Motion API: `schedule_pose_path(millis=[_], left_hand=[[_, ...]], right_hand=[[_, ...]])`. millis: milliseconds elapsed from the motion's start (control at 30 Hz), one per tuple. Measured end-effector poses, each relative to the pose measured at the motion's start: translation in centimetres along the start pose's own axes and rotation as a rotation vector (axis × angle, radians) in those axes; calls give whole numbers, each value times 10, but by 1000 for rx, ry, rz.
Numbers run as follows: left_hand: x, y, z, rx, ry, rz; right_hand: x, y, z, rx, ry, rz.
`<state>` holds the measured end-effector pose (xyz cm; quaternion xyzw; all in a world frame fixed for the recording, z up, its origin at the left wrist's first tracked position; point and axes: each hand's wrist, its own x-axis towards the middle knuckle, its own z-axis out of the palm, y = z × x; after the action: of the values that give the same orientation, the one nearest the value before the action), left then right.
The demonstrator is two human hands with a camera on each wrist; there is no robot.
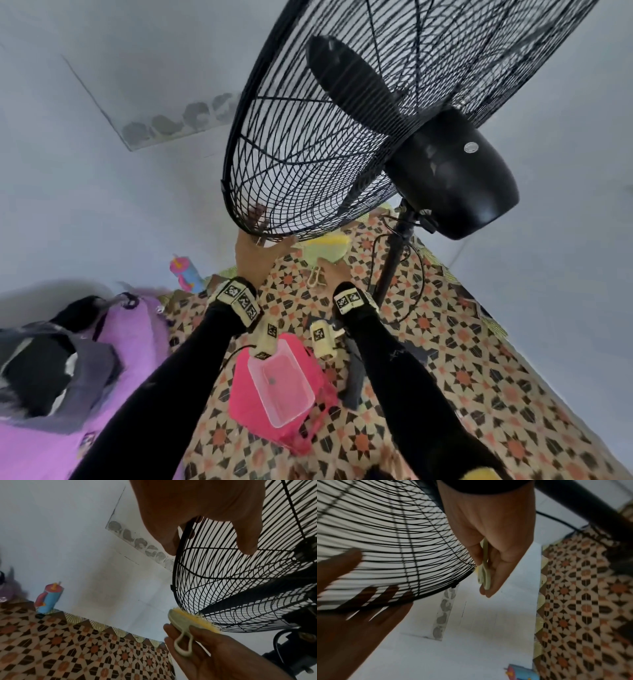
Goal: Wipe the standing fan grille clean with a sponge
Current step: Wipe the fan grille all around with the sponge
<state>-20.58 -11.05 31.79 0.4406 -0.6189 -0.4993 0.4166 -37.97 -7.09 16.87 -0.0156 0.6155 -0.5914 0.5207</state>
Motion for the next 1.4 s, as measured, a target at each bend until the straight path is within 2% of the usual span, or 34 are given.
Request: schedule_pose_path(millis=[67, 133, 267, 367, 433, 500, 533, 567, 633, 700, 800, 867, 967, 1033, 1100, 1200, 1267, 1300, 1400], left_hand=[[1, 0, 2, 22, 10, -13], [-2, 3, 2, 67, 26, -14], [3, 2, -3, 142, 1, 23], [5, 2, -9, 234, -5, 3], [3, 3, -9, 242, 2, 27], [-2, 6, -6, 246, -13, 60], [-4, 6, -5, 243, -21, 58], [-5, 6, -4, 225, -25, 51], [-7, 7, -2, 207, -16, 74], [-8, 13, 1, 183, -4, 84], [-7, 21, 1, 205, -6, 72], [-9, 20, 0, 214, 1, 64], [-13, 16, 0, 248, 17, 62], [-17, 17, 1, 245, 9, 72], [-18, 23, 2, 224, 15, 68], [-14, 29, 4, 201, 27, 52], [-13, 29, 3, 191, 12, 31], [-14, 28, 2, 188, 6, 19], [-19, 25, 4, 182, 1, -20]], right_hand=[[-31, -24, 14, 73, -7, 34], [-35, -23, 26, 95, -29, 24], [-58, 13, 52, -20, -285, -22], [-53, 41, 57, -219, -342, -154], [-24, 52, 52, -198, -226, -136], [-19, 29, 44, -122, -27, -82], [-26, 11, 43, -30, 16, -73], [-31, -2, 43, 25, 24, -82], [-42, -13, 45, -34, 46, -128], [-60, -2, 46, -241, 28, -251], [-74, 30, 38, -515, -98, -441], [-66, 24, 30, -542, -47, -400], [-51, -10, 21, -387, 93, -246], [-50, -23, 22, -380, 112, -220], [-64, -20, 28, -468, 57, -281], [-88, 5, 22, -600, -123, -459], [-99, 3, 14, -567, -155, -458], [-99, -5, 10, -523, -123, -420], [-82, -33, 7, -410, 103, -250]])
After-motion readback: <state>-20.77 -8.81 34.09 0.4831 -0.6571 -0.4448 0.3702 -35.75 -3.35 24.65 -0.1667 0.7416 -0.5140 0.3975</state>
